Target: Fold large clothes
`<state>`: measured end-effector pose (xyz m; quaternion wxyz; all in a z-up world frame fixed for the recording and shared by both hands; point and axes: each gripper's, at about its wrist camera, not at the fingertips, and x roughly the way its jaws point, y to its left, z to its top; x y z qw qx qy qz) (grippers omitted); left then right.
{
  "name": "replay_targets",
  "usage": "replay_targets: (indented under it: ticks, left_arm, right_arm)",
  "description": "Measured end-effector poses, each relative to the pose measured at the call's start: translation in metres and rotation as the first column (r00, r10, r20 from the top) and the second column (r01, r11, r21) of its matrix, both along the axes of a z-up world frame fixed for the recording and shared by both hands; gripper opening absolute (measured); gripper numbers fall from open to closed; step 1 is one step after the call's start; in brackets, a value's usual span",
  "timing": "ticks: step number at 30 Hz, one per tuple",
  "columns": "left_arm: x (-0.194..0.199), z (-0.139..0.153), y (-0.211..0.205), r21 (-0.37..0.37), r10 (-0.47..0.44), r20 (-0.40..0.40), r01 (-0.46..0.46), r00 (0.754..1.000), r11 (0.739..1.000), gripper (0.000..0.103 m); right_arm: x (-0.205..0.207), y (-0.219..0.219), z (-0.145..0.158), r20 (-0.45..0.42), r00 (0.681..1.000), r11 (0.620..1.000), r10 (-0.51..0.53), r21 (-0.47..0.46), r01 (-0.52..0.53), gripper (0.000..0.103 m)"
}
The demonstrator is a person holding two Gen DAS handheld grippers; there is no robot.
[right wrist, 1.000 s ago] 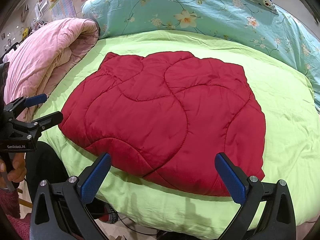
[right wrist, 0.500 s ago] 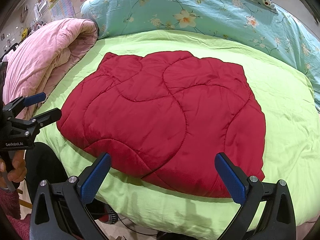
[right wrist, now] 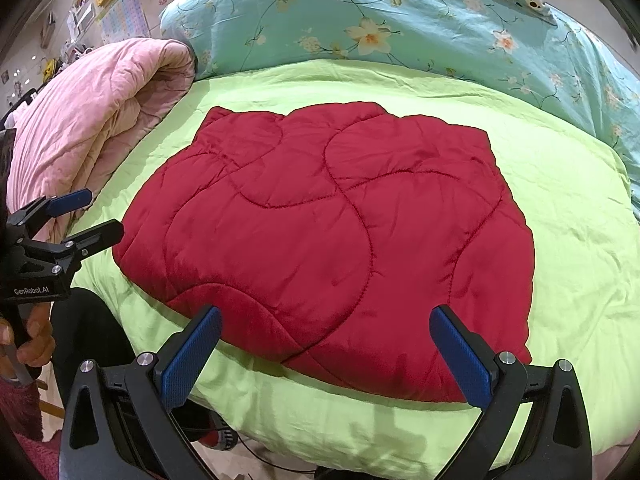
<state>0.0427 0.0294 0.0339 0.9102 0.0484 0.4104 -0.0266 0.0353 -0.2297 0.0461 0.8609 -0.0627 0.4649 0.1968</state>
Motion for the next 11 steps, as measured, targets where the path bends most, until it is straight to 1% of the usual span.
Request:
replay_targets:
  ticks: [11]
  left_arm:
    - [0.0003,-0.0014,-0.0028,-0.007,-0.007,-0.005,0.007,1.000,1.000,0.103]
  right_arm:
    - [0.0020,0.0001,0.0008,0.000,1.000,1.000,0.002,0.003,-0.002,0.103]
